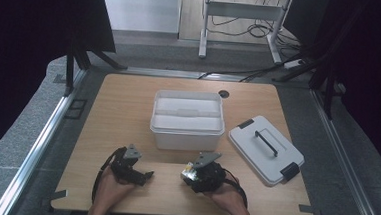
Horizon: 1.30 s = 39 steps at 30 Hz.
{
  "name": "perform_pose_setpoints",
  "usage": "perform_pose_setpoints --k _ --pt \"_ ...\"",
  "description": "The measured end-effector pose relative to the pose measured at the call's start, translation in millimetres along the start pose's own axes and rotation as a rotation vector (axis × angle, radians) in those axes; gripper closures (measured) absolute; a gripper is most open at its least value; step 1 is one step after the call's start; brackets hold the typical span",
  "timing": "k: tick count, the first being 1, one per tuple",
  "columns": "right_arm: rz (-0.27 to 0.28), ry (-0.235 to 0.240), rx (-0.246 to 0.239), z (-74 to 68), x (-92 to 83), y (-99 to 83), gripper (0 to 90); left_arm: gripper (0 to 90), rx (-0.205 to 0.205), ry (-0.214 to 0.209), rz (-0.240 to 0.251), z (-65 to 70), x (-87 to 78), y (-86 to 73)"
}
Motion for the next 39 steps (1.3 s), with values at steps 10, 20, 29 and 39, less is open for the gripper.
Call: perform_pose_setpoints --k 10,20,29,39 --pt "0.003 -0.028 0.024 -4.6 -28.2 -35.3 44.1 0.0 0.000 0.000 0.000 0.0 0.0 0.0" --pt "-0.006 -0.062 0.048 -8.6 -37.7 -75.6 44.0 0.0 -0.003 0.003 0.000 0.2 0.1 0.2" --pt "0.050 -0.028 0.089 -3.0 -41.4 -81.5 29.9 0.0 -0.003 0.003 0.000 0.2 0.1 0.2" --pt "0.128 0.015 0.123 5.6 -58.6 -63.3 23.0 0.0 -0.003 0.001 0.000 0.2 0.1 0.2"
Point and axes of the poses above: each handheld gripper's, and its own axes: x roughly forward along the jaws, y roughly out of its top, z roughly to its right, the point moved 3 cm from there along x, roughly forward along the jaws, and after that the axes turned 3 degrees about -z, right-handed, at the moved point
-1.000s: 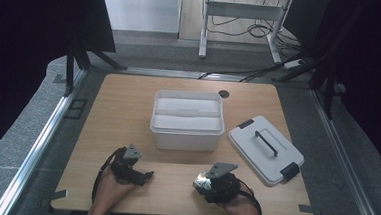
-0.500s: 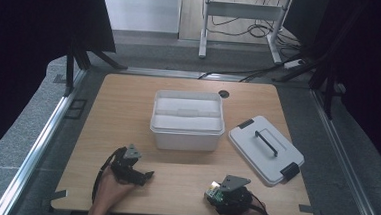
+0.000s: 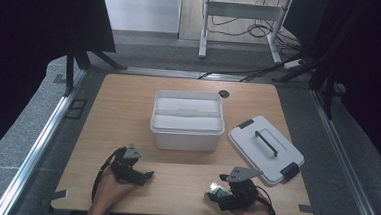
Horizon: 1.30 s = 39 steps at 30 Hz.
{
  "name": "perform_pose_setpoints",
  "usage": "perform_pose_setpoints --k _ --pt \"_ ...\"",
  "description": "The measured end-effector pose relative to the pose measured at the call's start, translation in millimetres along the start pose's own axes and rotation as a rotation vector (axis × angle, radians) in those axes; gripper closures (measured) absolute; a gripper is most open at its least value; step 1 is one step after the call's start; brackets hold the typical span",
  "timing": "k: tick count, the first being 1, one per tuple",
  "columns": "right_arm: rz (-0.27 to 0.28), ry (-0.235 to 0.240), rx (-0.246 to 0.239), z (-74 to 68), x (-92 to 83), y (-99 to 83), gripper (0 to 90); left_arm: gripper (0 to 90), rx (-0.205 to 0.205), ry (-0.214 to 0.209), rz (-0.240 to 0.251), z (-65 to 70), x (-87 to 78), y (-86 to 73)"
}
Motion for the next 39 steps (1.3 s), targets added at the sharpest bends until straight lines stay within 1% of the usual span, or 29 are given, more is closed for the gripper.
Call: perform_pose_setpoints --k 2,3,7,8,9,10,11,14,16,18,22,25,26,28,29,31,33,35,38,39 --pt "0.003 -0.002 -0.001 0.5 -0.8 2.0 22.8 0.0 0.000 0.000 0.000 0.0 0.0 0.0" --pt "0.007 -0.012 -0.005 2.9 -2.7 7.4 22.7 0.0 0.002 -0.001 0.000 -0.1 0.0 0.1" --pt "0.010 -0.033 -0.002 11.4 -3.8 14.1 22.5 0.1 0.009 -0.006 0.002 -0.4 0.1 0.4" --pt "0.010 -0.033 -0.002 11.4 -3.8 14.1 22.5 0.1 0.012 -0.010 0.002 -0.8 0.1 0.6" --pt "0.016 -0.048 0.008 18.5 -3.9 17.0 22.4 0.5 0.015 -0.014 -0.005 -1.6 -0.3 1.7" --pt "0.018 -0.053 0.010 21.4 -3.9 17.8 22.5 0.5 0.016 -0.013 -0.004 -2.0 -0.7 2.6" --pt "0.018 -0.053 0.010 21.4 -3.9 17.8 22.5 0.5 0.016 -0.013 -0.004 -2.0 -0.7 2.6" --pt "0.021 -0.077 0.027 33.7 -2.6 21.3 22.1 0.5 0.022 -0.030 0.003 -3.1 -4.6 8.4" --pt "0.023 -0.097 0.030 42.0 -1.6 24.6 22.1 0.4 0.027 -0.028 0.007 -4.5 -7.7 13.0" --pt "0.025 -0.107 0.035 49.4 -0.1 28.1 21.0 0.3 0.032 -0.028 0.015 -6.6 -10.8 18.3" --pt "0.034 -0.144 0.053 66.4 4.9 35.3 15.2 0.0 0.035 -0.050 0.036 -13.8 -17.1 32.4" --pt "0.032 -0.170 0.071 78.2 10.5 40.6 11.9 0.0 0.052 -0.058 0.038 -19.3 -19.9 45.1" --pt "0.029 -0.179 0.071 81.6 12.4 42.4 9.5 0.0 0.058 -0.054 0.037 -21.1 -20.3 49.6" --pt "0.032 -0.200 0.078 87.6 17.5 46.3 1.0 0.0 0.073 -0.057 0.034 -24.5 -20.1 58.1" --pt "0.031 -0.204 0.080 90.5 20.3 48.3 0.0 0.0 0.075 -0.059 0.036 -26.0 -19.9 62.3" --pt "0.037 -0.204 0.078 95.4 25.4 52.7 0.0 0.0 0.080 -0.068 0.043 -28.4 -19.4 70.6" --pt "0.048 -0.190 0.077 99.5 30.4 57.7 0.0 0.0 0.090 -0.080 0.049 -30.4 -18.7 78.3" --pt "0.047 -0.192 0.074 104.3 35.4 62.8 0.0 0.0 0.098 -0.088 0.054 -32.8 -17.6 85.8" --pt "0.044 -0.179 0.068 111.5 42.5 69.5 0.0 0.0 0.087 -0.102 0.066 -36.1 -13.8 95.7" --pt "0.045 -0.176 0.067 113.3 44.7 71.2 0.0 0.0 0.083 -0.100 0.066 -37.3 -12.2 98.2"
Point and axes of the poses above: each handheld gripper's, and its own axes: x roughly forward along the jaws, y roughly out of its top, z roughly to its right, the point moved 3 cm from there along x, roughly forward along the jaws, and after that the axes turned 3 degrees about -z, right-handed, at the moved point
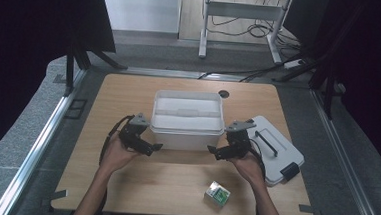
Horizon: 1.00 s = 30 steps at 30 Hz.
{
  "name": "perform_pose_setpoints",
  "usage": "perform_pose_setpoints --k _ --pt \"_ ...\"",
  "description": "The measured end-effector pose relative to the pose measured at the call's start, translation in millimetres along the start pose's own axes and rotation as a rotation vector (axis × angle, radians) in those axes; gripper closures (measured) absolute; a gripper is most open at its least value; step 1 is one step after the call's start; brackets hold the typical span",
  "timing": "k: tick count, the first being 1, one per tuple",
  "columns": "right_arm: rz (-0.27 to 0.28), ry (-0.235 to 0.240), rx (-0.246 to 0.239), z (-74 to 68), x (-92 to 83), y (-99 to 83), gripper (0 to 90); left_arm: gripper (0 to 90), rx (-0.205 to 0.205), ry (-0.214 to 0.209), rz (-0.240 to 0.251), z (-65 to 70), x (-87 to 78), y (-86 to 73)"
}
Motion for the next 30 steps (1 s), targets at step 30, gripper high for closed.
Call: perform_pose_setpoints --k 30 --pt "0.033 0.112 -0.018 -33.2 -24.2 -22.1 9.2 0.0 0.047 -0.016 -0.012 46.8 -5.2 -12.0"
Point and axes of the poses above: each handheld gripper's, and its own axes: x roughly forward along the jaws, y roughly out of its top, z roughly to its right, the point moved 3 cm from there along x, roughly forward along the jaws, and after that the axes turned 3 degrees about -z, right-handed, at the moved point
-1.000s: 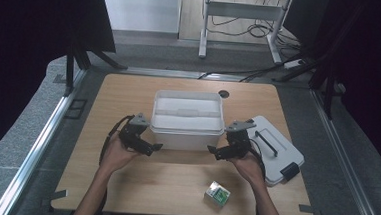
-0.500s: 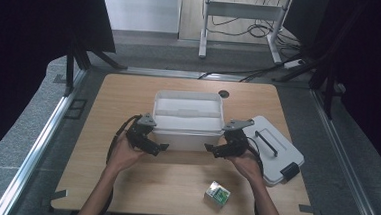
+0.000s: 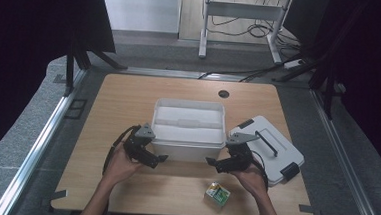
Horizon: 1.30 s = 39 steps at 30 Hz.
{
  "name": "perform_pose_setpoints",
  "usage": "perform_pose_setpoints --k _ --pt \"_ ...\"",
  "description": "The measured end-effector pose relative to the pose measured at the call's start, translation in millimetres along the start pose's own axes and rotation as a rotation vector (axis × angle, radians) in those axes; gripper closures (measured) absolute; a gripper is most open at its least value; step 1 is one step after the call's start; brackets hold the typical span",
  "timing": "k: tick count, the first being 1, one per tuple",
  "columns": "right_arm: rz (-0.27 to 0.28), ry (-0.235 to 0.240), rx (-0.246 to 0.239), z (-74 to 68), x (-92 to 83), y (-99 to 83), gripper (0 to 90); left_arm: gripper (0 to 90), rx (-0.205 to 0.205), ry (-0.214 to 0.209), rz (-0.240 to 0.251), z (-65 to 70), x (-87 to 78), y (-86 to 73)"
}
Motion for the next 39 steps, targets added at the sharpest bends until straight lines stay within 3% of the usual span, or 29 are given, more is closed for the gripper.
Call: perform_pose_setpoints --k 7,13,15,18,22,26,39 --pt "-0.017 -0.001 -0.008 -18.0 -9.1 -8.6 5.5 0.0 0.018 -0.002 -0.016 18.1 -8.4 -8.6" --pt "-0.021 0.004 -0.024 -21.5 -14.8 -13.3 11.4 0.0 0.034 -0.034 -0.019 18.2 -12.0 -12.6" --pt "-0.037 0.001 -0.022 -18.2 -16.9 -16.2 8.7 0.0 0.040 -0.028 -0.028 15.2 -14.0 -15.8" --pt "-0.082 -0.047 -0.016 -9.1 -17.7 -24.7 2.2 0.0 0.038 -0.026 -0.028 8.8 -18.3 -22.2" --pt "-0.115 -0.092 0.000 1.7 -17.8 -39.5 0.6 0.0 0.042 -0.026 -0.037 1.4 -26.5 -28.9" --pt "-0.132 -0.107 0.010 7.9 -17.0 -52.7 0.6 0.0 0.047 -0.035 -0.032 -7.0 -38.9 -30.7" --pt "-0.161 -0.119 -0.005 15.9 -9.7 -84.1 0.5 0.3 0.098 -0.032 -0.032 -32.9 -73.4 -11.2"
Point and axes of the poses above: each handheld gripper's, and its own axes: x roughly forward along the jaws, y roughly out of its top, z roughly to its right, the point moved 3 cm from there along x, roughly forward along the jaws, and after that the axes turned 3 degrees about -z, right-handed, at the moved point
